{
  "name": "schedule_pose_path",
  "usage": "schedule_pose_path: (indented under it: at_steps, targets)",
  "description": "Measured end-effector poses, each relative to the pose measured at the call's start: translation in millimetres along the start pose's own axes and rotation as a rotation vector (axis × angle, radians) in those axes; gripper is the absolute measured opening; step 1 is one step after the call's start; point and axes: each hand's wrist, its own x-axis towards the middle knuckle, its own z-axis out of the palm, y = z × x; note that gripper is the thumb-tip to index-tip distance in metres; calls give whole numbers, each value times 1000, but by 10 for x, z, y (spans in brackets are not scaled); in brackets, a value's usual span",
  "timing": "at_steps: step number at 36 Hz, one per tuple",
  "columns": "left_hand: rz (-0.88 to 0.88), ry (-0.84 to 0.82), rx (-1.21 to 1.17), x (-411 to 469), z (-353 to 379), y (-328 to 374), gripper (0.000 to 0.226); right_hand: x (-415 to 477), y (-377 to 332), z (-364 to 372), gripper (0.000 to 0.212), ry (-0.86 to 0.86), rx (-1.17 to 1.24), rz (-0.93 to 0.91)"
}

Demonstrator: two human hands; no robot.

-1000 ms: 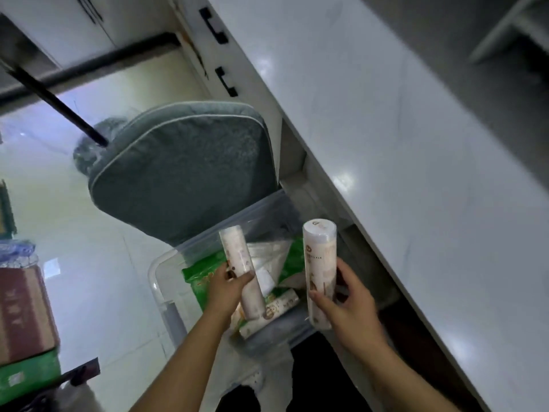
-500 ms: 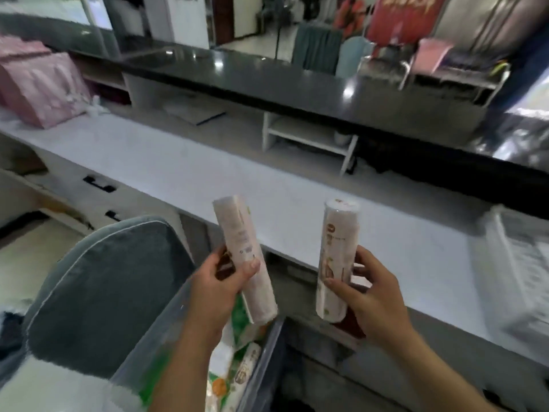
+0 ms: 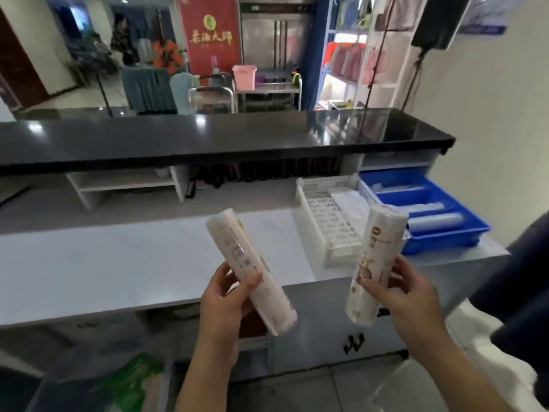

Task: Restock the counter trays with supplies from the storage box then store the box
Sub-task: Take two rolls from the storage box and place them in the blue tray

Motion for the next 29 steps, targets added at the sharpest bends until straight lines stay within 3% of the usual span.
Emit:
schedule_pose_path:
  at_steps: [7,17,29]
  targets:
    - [-5,-66,99,234,1186,-378,41,376,394,-1234,56,198,42,73]
    - [-20,-54,100,368,2586,-967,43,938,1073,-2705,48,261,60,171]
    - [-36,12,165,968,3456,-1074,51,2011,1159,-3551,61,83,-94,71]
